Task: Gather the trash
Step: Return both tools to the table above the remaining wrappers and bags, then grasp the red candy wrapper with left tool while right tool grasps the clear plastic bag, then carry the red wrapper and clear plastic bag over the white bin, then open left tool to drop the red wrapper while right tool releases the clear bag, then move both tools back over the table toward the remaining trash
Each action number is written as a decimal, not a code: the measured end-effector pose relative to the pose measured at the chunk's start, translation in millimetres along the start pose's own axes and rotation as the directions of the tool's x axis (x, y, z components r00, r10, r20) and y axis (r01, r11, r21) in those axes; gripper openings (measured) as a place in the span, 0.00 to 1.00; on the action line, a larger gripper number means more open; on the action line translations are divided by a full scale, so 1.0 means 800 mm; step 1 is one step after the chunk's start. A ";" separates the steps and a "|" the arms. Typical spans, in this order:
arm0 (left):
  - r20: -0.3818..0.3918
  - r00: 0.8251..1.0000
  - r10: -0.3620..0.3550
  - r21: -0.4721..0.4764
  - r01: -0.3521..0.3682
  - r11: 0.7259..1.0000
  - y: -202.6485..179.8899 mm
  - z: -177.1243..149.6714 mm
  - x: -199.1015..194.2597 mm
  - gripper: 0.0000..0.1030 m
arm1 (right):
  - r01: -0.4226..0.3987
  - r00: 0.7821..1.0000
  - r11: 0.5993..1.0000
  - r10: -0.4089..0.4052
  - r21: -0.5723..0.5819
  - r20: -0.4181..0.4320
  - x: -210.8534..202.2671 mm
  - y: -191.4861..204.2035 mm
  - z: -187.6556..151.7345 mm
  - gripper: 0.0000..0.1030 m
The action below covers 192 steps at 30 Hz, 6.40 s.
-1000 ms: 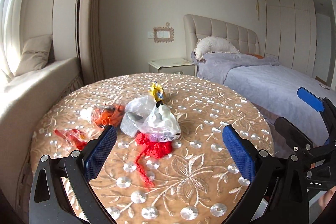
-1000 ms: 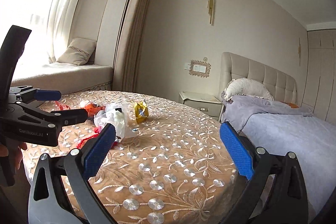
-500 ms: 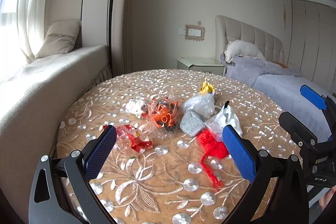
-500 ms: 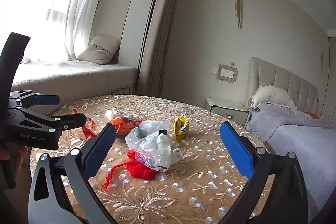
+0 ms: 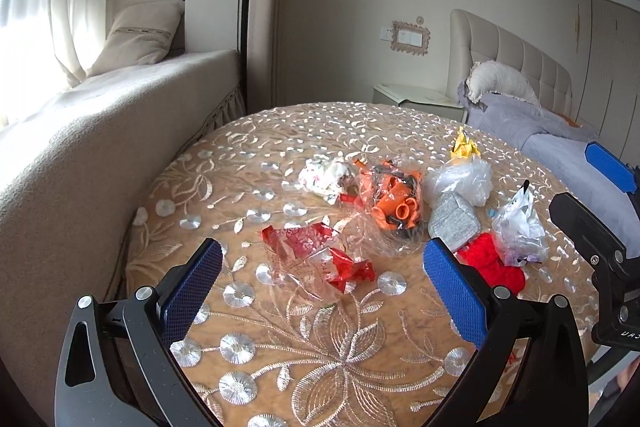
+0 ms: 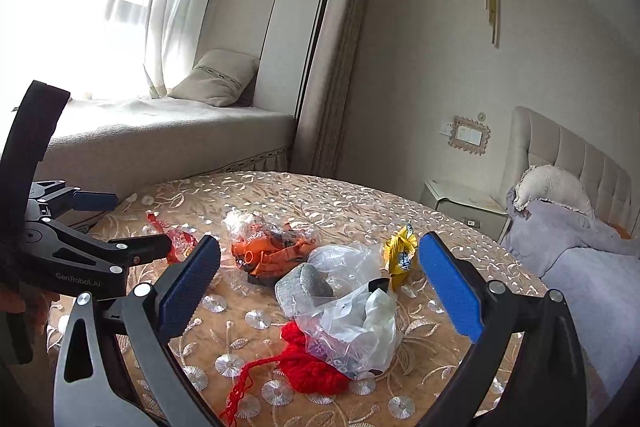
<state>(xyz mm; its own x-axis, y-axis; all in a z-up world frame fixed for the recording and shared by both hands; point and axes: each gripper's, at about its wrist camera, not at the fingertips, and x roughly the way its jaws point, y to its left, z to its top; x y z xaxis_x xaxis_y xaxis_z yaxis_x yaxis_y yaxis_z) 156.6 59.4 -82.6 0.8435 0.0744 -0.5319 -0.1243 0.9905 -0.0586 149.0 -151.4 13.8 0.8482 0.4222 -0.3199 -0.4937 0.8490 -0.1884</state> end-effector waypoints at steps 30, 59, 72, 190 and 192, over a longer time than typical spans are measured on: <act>-0.142 0.981 -0.133 0.056 0.142 0.988 -0.013 0.012 0.053 0.26 | 0.022 0.993 0.999 -0.018 0.033 -0.116 0.033 -0.024 -0.015 0.96; 0.055 0.974 -0.218 0.147 0.208 0.967 -0.077 0.035 -0.070 0.26 | 0.135 0.984 0.987 -0.124 0.082 -0.124 -0.053 -0.059 0.021 0.35; 0.049 0.934 -0.355 0.235 0.335 0.912 -0.172 0.009 -0.119 0.26 | 0.246 0.967 0.964 -0.238 0.097 -0.092 -0.171 -0.086 -0.005 0.35; -0.061 0.849 -0.524 0.387 0.504 0.772 -0.434 -0.099 -0.113 0.95 | 0.515 0.856 0.833 -0.484 0.205 -0.185 -0.298 -0.256 -0.211 0.96; -0.039 0.865 -0.500 0.367 0.478 0.798 -0.409 -0.088 -0.112 0.95 | 0.483 0.875 0.852 -0.457 0.202 -0.163 -0.284 -0.247 -0.195 0.96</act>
<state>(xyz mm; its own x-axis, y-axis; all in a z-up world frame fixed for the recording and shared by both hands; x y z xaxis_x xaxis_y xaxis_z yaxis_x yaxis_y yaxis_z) 85.1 -279.1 -75.5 0.7716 -0.4351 -0.4640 0.4954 0.8686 0.0093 23.7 -464.6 -21.0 0.9359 -0.0704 -0.3450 0.0275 0.9914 -0.1276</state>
